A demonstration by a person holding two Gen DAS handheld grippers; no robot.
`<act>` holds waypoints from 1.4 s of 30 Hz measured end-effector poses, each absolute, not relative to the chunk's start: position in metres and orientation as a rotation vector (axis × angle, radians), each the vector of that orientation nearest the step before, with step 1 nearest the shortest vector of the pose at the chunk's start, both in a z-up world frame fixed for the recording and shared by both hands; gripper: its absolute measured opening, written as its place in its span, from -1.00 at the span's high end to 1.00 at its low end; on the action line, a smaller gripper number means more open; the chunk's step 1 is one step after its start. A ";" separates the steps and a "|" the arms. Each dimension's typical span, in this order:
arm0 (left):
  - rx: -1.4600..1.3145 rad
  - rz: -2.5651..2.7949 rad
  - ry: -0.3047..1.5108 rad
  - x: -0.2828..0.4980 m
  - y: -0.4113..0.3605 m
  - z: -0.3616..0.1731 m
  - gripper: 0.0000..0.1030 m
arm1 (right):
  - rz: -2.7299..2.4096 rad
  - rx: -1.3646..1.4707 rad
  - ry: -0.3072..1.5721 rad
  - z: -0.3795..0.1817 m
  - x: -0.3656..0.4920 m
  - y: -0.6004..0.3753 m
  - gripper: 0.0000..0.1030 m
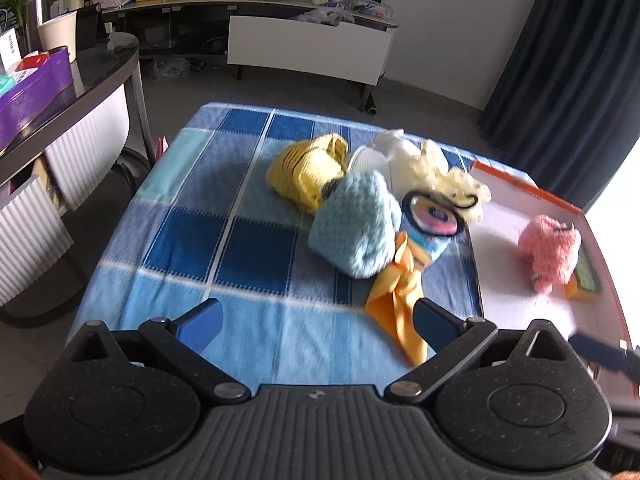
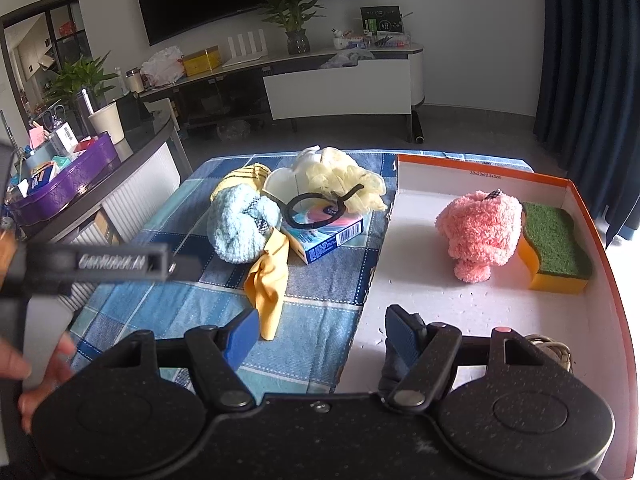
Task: Organize soft objects
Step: 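Grasp the light blue knit plush with the left tool while the right tool grasps the yellow cloth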
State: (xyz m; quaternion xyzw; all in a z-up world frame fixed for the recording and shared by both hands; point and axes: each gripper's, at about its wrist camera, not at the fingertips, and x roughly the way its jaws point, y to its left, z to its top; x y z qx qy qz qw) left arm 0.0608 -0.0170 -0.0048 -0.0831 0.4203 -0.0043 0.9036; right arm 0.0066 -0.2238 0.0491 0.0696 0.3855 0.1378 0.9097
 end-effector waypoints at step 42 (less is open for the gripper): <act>-0.183 0.040 0.866 0.066 0.031 -0.017 0.01 | 0.407 0.116 0.918 -0.003 0.092 -0.151 -0.60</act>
